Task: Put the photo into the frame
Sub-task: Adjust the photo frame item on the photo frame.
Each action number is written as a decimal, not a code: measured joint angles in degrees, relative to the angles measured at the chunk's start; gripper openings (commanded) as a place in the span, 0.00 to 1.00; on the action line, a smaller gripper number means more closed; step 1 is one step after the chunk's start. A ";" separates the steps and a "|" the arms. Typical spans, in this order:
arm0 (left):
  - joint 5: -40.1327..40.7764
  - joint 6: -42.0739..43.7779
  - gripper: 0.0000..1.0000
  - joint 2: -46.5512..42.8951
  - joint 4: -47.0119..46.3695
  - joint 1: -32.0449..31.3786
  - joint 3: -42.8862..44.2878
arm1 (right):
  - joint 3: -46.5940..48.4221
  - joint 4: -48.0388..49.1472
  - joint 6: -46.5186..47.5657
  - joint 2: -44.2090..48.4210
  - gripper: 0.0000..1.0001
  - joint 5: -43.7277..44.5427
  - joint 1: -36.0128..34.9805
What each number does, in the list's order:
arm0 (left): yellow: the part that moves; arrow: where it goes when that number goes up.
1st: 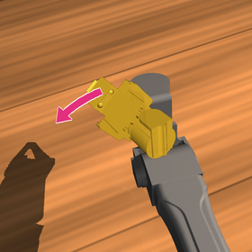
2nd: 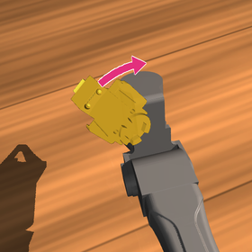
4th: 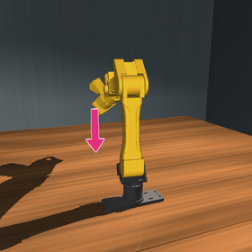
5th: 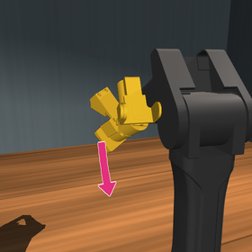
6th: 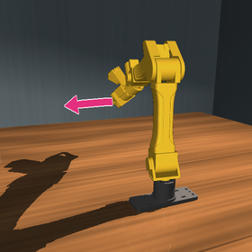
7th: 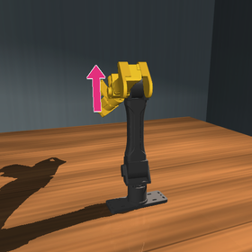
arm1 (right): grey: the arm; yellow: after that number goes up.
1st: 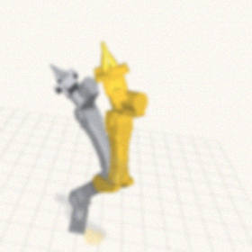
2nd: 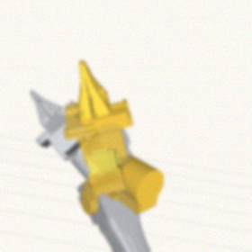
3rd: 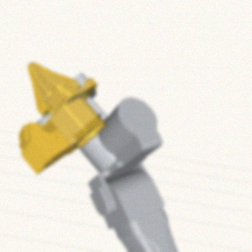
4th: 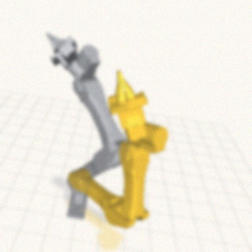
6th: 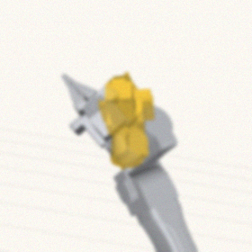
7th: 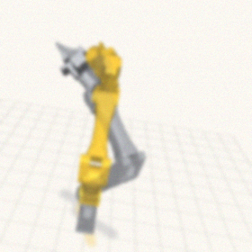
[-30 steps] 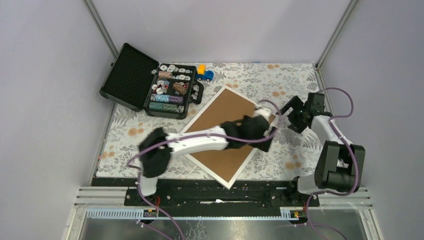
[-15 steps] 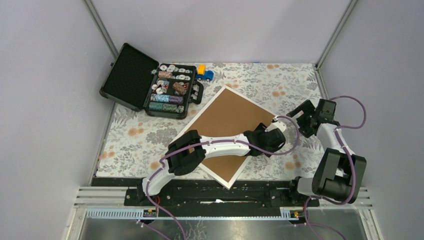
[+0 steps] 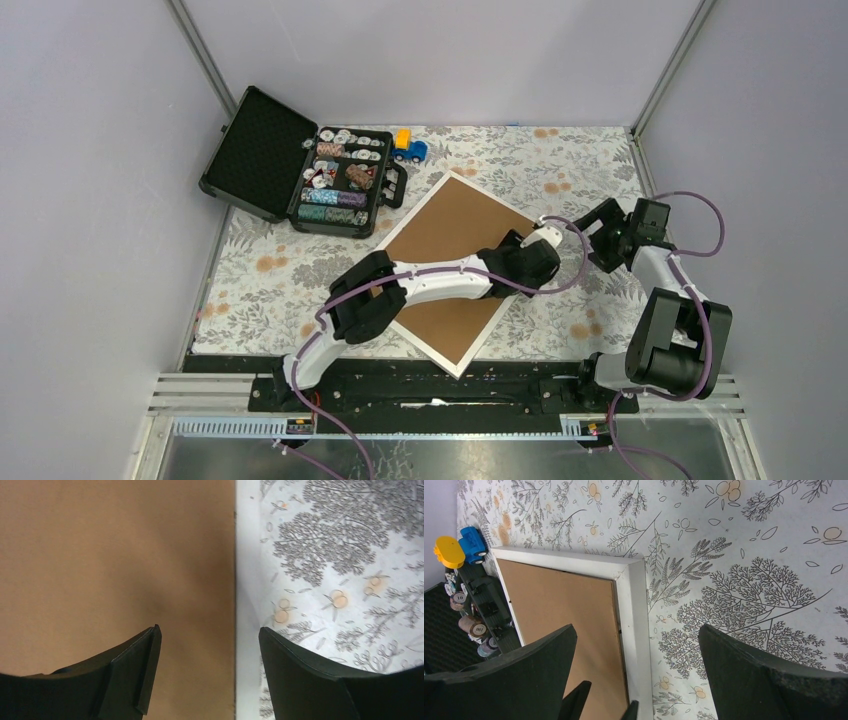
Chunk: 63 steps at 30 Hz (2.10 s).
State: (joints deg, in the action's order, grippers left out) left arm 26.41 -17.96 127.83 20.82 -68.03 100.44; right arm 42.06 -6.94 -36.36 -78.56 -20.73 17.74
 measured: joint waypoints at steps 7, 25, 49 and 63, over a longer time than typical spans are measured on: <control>0.00 1.25 0.66 0.00 -0.22 1.46 -0.04 | -0.76 0.81 -0.04 -0.28 1.00 -1.05 0.00; 1.44 4.33 0.72 0.15 -1.57 1.46 -0.11 | -2.54 4.70 -1.27 -1.92 0.99 -4.48 0.00; 5.79 10.58 0.96 3.02 -3.28 -0.15 2.64 | -2.54 4.22 -1.49 -2.97 1.00 -5.44 0.00; 13.38 17.16 0.74 4.44 -3.39 -0.68 4.37 | -1.68 0.98 -1.62 -3.06 1.00 -3.58 0.00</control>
State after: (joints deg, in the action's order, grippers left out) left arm 39.79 -0.80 132.27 17.43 -68.71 104.81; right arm 40.38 -5.96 -37.98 -81.62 -24.32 17.74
